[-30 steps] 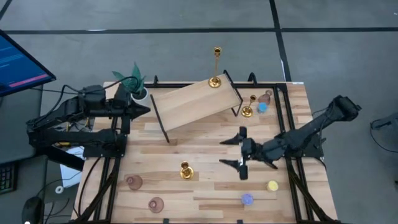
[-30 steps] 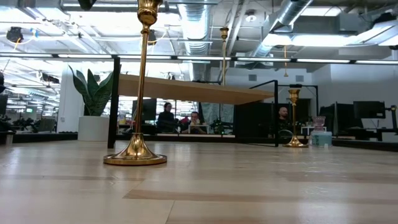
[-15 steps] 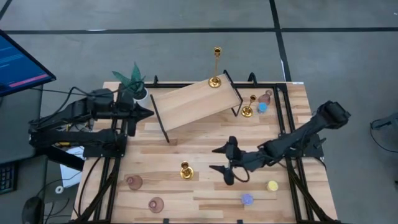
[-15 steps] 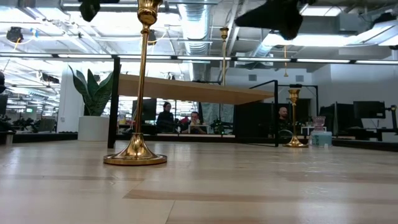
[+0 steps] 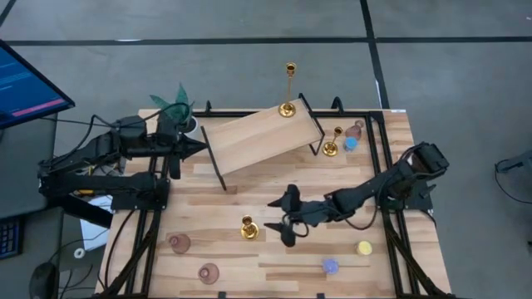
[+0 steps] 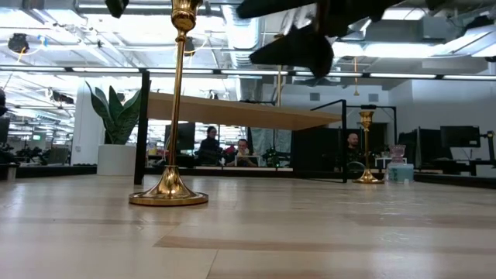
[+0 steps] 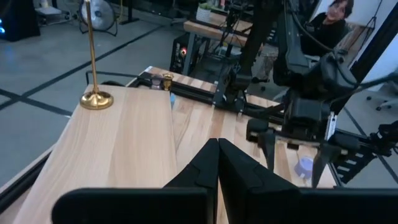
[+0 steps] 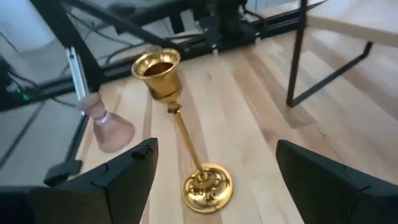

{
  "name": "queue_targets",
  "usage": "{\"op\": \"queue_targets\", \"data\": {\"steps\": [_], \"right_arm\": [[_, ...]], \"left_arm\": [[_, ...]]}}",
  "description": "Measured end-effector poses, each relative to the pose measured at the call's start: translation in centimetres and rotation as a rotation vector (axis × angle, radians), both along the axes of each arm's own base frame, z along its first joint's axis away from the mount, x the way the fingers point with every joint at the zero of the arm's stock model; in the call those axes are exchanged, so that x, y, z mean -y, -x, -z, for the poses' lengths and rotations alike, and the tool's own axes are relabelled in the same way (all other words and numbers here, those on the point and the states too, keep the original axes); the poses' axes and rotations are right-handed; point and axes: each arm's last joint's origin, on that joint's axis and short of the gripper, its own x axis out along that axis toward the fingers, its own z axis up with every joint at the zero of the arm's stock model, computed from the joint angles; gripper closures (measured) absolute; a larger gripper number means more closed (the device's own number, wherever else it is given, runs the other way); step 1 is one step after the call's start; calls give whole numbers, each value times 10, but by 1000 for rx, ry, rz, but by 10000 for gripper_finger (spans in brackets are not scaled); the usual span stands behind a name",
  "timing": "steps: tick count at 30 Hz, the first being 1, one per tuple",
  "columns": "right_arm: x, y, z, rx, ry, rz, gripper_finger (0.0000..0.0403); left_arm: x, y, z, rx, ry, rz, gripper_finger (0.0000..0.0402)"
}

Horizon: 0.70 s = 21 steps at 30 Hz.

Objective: Pick & Place candle stick holders
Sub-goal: Put the bottom gold candle holder on the shelf

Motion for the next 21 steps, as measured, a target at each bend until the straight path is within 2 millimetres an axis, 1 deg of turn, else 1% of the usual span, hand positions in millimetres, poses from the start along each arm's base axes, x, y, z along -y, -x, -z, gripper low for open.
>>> {"op": "queue_targets", "data": {"steps": [2, 5, 8, 11, 15, 21], "right_arm": [[-2, -7, 5, -48, 33, -19, 85], [0, -17, 16, -173, 95, -27, 85], [4, -28, 23, -255, 81, -66, 85], [5, -42, 28, -271, 54, -120, 85], [6, -59, 39, -299, 85, -173, 85], [12, -81, 45, -305, 50, -242, 85]], "left_arm": [[0, 0, 0, 2, 0, 0, 393], [0, 0, 0, 3, -1, 0, 396], [0, 0, 0, 3, -1, 0, 397], [0, 0, 0, 4, -1, 0, 393], [0, 0, -1, 9, -2, 0, 394], [0, 0, -1, 10, -2, 0, 396]]}}
